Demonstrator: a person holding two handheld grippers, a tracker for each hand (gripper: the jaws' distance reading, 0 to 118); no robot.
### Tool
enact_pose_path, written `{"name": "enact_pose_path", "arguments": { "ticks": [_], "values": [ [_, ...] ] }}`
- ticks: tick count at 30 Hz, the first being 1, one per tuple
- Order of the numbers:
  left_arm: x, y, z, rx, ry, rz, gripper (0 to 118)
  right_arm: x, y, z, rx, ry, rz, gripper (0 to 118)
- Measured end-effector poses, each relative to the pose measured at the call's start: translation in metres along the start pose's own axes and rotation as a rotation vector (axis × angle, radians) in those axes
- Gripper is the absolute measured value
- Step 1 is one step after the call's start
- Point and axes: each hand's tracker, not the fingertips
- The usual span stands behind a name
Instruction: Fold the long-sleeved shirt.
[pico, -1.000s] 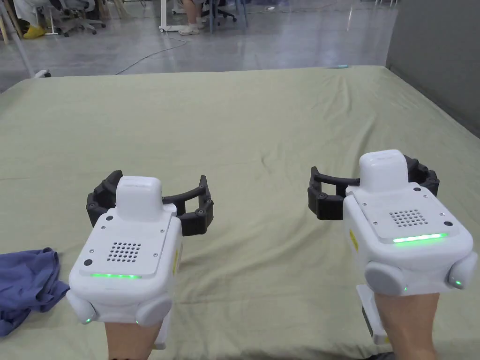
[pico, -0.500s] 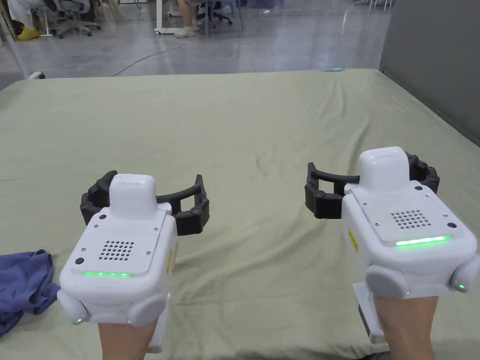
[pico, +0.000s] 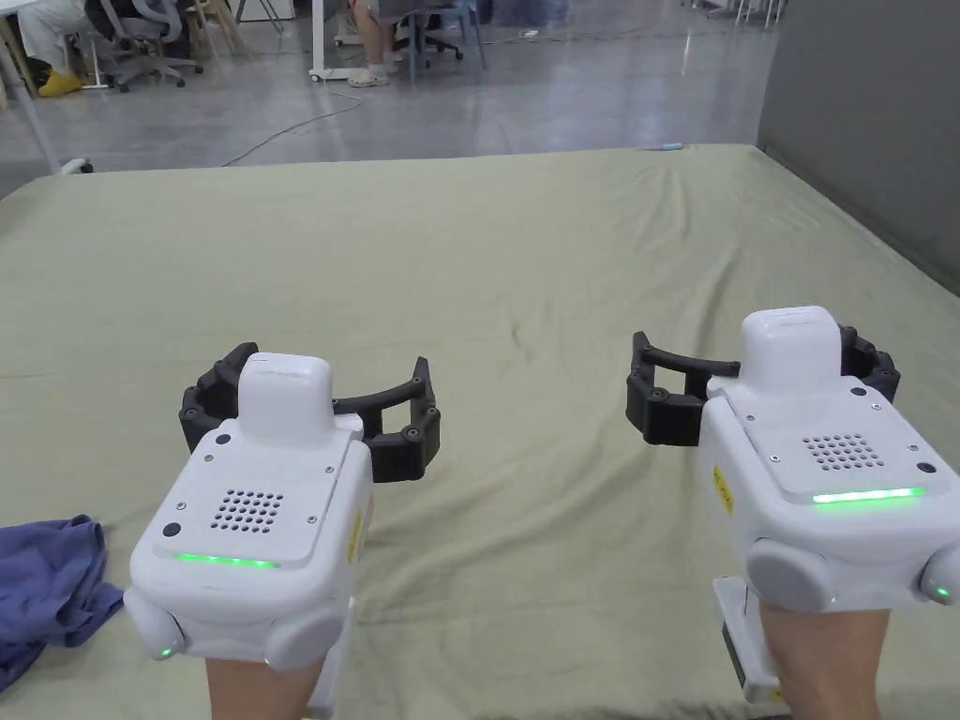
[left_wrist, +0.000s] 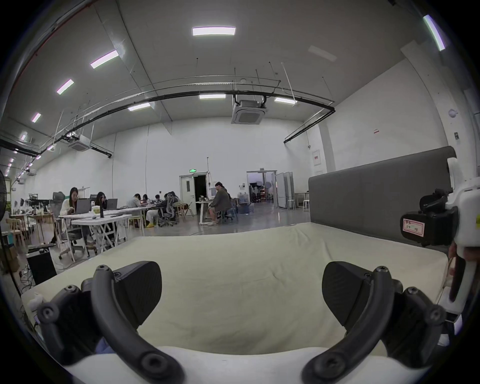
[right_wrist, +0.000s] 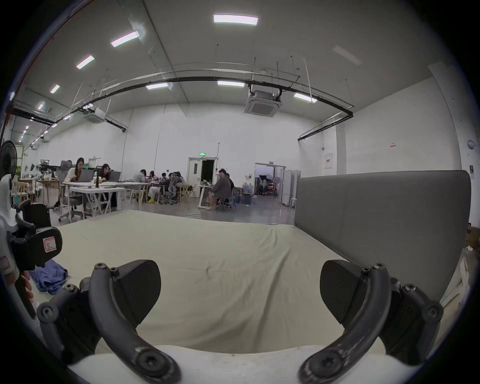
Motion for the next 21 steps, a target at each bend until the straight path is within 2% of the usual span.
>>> {"name": "enact_pose_path", "arguments": {
  "ticks": [5,10,14,21],
  "values": [
    [-0.002,-0.003,0.000,0.003,-0.005,-0.015,118,0.002,0.001,0.000,0.000,-0.003,0.006,118],
    [-0.008,-0.008,-0.001,-0.009,-0.002,0.049,118,0.000,0.001,-0.002,0.008,0.000,0.016,118],
    [-0.013,-0.009,-0.004,-0.027,0.028,0.039,118,-0.007,0.001,-0.005,0.008,0.006,0.022,118],
    [-0.020,-0.010,-0.005,-0.040,0.040,0.036,118,-0.011,-0.003,-0.010,-0.006,0.011,-0.009,118]
  ]
}}
